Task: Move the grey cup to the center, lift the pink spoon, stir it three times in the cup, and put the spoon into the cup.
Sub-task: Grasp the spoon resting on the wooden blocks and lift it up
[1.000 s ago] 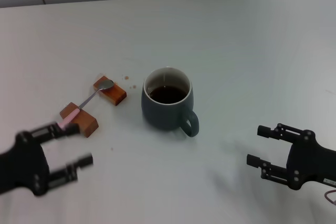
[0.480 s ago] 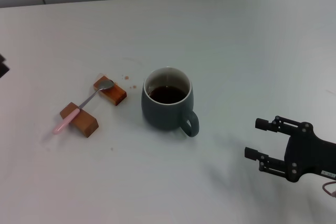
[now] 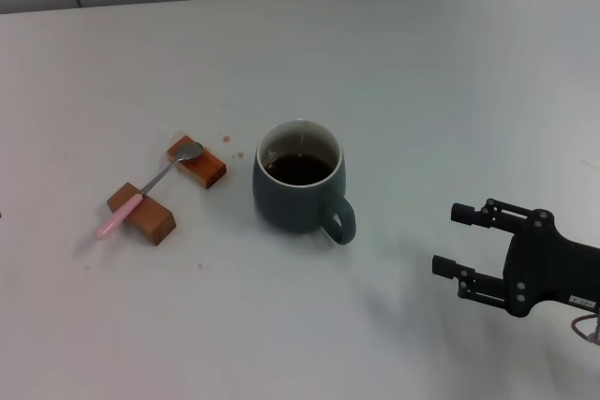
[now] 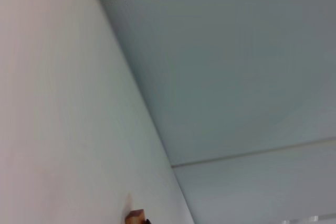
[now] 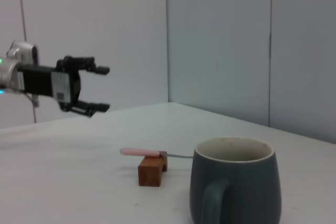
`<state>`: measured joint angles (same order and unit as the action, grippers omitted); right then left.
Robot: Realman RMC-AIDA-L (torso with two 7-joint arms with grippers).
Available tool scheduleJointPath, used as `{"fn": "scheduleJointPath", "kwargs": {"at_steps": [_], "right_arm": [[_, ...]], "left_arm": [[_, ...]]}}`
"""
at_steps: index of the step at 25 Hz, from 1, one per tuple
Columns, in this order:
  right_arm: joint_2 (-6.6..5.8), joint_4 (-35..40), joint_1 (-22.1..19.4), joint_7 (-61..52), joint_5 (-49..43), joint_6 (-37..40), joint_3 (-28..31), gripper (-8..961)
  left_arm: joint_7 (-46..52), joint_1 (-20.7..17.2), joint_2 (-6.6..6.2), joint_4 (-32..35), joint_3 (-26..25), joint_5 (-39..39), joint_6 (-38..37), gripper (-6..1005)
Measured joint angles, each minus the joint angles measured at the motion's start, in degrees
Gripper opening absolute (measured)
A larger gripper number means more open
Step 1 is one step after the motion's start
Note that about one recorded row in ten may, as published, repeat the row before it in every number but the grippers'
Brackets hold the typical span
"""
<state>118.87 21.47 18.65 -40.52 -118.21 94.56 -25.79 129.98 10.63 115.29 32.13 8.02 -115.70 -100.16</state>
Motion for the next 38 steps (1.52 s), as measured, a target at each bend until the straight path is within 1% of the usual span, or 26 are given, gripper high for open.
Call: {"fn": "scheduleJointPath", "kwargs": {"at_steps": [3,5,6,7,10,14,15,20,24,25,30,38], "right_arm": [[0.02,0.2,0.0,0.0,0.1,0.1,0.0,690],[0.09,0.5,0.1,-0.1,0.2,0.1,0.0,690],[0.09,0.5,0.1,-0.1,0.2,0.1,0.0,690],[0.08,0.5,0.1,-0.4,0.2,0.1,0.0,690],[0.05,0.6,0.2,-0.6,0.3,0.4,0.1,689],[0.04,0.6,0.2,-0.7,0.3,0.4,0.1,689],[0.04,0.7,0.3,-0.9,0.3,0.4,0.1,689],[0.09,1.5,0.4,-1.7,0.4,0.2,0.1,689],[0.11,1.5,0.6,-2.0,0.4,0.1,0.1,689],[0.12,1.5,0.6,-2.0,0.4,0.1,0.2,689],[0.13,1.5,0.7,-2.2,0.5,0.1,0.3,689],[0.07,1.5,0.8,-2.8,0.5,0.1,0.4,689]], "left_arm": [[1.7,-0.5,0.30,-1.0,-0.2,-0.1,0.3,797],[3.7,-0.7,1.30,-2.7,0.3,-0.4,0.4,801],[3.7,-0.7,1.30,-2.7,0.3,-0.4,0.4,804],[4.4,-0.6,1.91,-3.6,0.4,-0.4,0.7,806],[4.7,-0.4,2.23,-4.7,0.4,-0.6,1.9,813],[4.9,-0.3,2.26,-5.5,0.4,-1.2,3.7,802],[5.1,-0.3,2.26,-6.8,0.4,-1.5,5.3,799],[4.7,0.2,2.22,-9.7,0.7,-3.1,8.2,786],[4.5,0.5,2.19,-10.6,0.9,-3.5,8.9,775],[4.0,0.8,2.17,-12.4,1.3,-3.6,9.9,772],[3.4,1.7,2.25,-14.2,1.8,-3.6,11.0,759],[3.1,2.8,2.57,-15.0,1.8,-3.6,12.4,737]]}}
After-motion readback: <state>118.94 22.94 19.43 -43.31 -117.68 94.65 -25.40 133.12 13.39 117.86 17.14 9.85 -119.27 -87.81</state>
